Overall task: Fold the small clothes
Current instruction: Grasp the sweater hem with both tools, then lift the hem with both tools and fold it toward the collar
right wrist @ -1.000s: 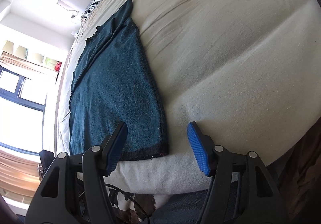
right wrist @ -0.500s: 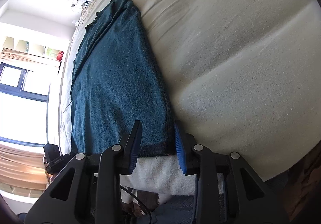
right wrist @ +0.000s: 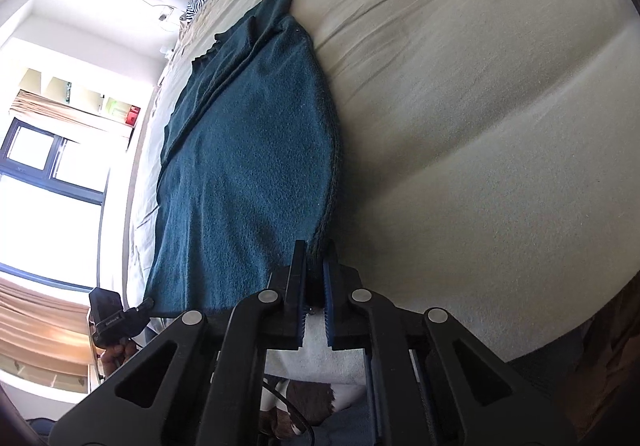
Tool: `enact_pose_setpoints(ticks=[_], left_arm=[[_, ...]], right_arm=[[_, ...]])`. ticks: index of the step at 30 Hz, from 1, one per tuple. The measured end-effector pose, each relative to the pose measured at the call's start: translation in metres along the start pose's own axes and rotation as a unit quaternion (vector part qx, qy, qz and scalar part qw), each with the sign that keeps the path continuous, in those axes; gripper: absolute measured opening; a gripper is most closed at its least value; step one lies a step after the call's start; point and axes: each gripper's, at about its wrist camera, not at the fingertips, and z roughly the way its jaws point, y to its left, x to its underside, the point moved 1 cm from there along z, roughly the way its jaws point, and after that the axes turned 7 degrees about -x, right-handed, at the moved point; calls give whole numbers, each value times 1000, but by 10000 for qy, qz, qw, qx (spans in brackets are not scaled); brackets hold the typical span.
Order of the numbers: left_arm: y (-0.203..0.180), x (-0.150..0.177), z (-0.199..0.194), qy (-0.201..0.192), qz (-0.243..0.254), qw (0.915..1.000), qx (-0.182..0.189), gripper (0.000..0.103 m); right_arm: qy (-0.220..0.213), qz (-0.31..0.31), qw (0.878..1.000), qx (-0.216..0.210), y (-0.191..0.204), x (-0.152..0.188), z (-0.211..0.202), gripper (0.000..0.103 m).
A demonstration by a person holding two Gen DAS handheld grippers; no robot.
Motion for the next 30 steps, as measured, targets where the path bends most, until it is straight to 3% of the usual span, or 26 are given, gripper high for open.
enact_pose_setpoints(ticks=[19, 30], left_arm=[[-23, -28, -30, -530, -221, 9935, 982, 8], [-26, -48, -37, -757, -349, 9885, 1261, 8]], right_arm=[[-405, -9, 9957, -830, 46, -25, -10, 6], [-623, -145, 9935, -942, 68, -49, -8, 6]])
